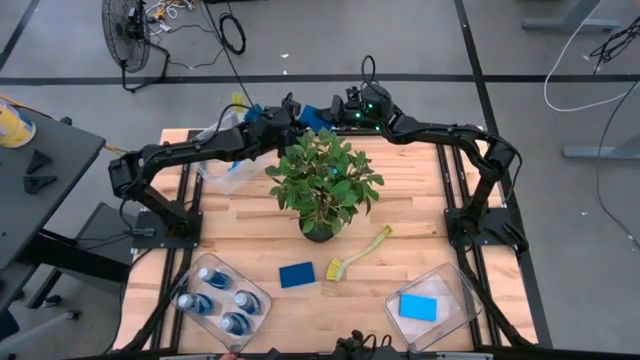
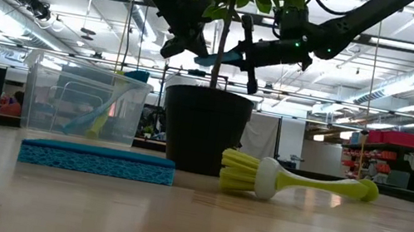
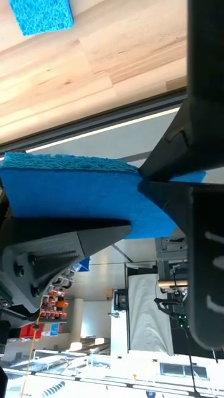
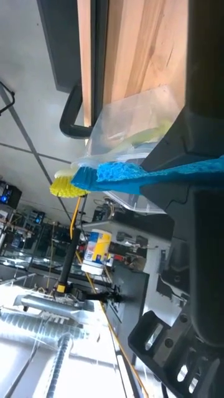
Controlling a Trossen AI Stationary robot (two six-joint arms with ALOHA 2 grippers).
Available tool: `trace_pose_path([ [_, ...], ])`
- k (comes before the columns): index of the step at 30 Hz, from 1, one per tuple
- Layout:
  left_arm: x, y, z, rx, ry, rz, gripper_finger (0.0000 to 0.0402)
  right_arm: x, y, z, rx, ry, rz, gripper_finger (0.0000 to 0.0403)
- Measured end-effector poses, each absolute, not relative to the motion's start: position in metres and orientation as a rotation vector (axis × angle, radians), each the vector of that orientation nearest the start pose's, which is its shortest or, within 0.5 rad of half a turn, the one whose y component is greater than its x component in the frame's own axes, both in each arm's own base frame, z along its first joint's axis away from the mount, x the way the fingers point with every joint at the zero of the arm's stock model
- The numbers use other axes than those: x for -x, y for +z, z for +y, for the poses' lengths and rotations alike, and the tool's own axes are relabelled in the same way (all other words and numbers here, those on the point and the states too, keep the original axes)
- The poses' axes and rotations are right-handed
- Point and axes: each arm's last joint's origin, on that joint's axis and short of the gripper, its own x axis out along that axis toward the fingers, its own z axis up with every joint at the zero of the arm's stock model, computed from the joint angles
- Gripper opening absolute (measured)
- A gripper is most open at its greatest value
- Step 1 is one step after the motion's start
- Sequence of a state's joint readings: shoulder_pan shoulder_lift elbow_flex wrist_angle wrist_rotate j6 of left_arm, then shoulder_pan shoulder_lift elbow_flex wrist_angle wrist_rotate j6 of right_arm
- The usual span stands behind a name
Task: Pick & Place Kitchen Sink Supplies
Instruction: Put the blue sponge into the bottom right transparent bin
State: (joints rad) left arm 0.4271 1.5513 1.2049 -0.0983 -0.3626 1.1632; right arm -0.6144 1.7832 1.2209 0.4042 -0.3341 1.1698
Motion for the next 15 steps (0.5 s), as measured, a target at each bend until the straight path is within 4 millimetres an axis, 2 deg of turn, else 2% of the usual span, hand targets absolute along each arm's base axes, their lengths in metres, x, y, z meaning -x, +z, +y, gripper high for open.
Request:
trace_pose_path([
  [4, -0.315, 0.300, 0.155, -0.986, 0.454, 0.828, 0.0062, -0.340, 0.267, -0.228, -1.233, -0.328, -0.037, 0.0006],
  [8, -0.316, 0.302, 0.152, -0.972, 0.491, 0.825, 0.0132, -0.339, 0.267, -0.228, -1.228, -0.320, -0.044, 0.0006],
  [12, -0.317, 0.312, 0.145, -0.991, 0.586, 0.797, 0.0201, -0.336, 0.270, -0.232, -1.220, -0.302, -0.062, 0.0006],
  [15, -0.310, 0.324, 0.143, -0.960, 0.644, 0.758, 0.0233, -0.331, 0.273, -0.237, -1.216, -0.312, -0.075, 0.0006],
])
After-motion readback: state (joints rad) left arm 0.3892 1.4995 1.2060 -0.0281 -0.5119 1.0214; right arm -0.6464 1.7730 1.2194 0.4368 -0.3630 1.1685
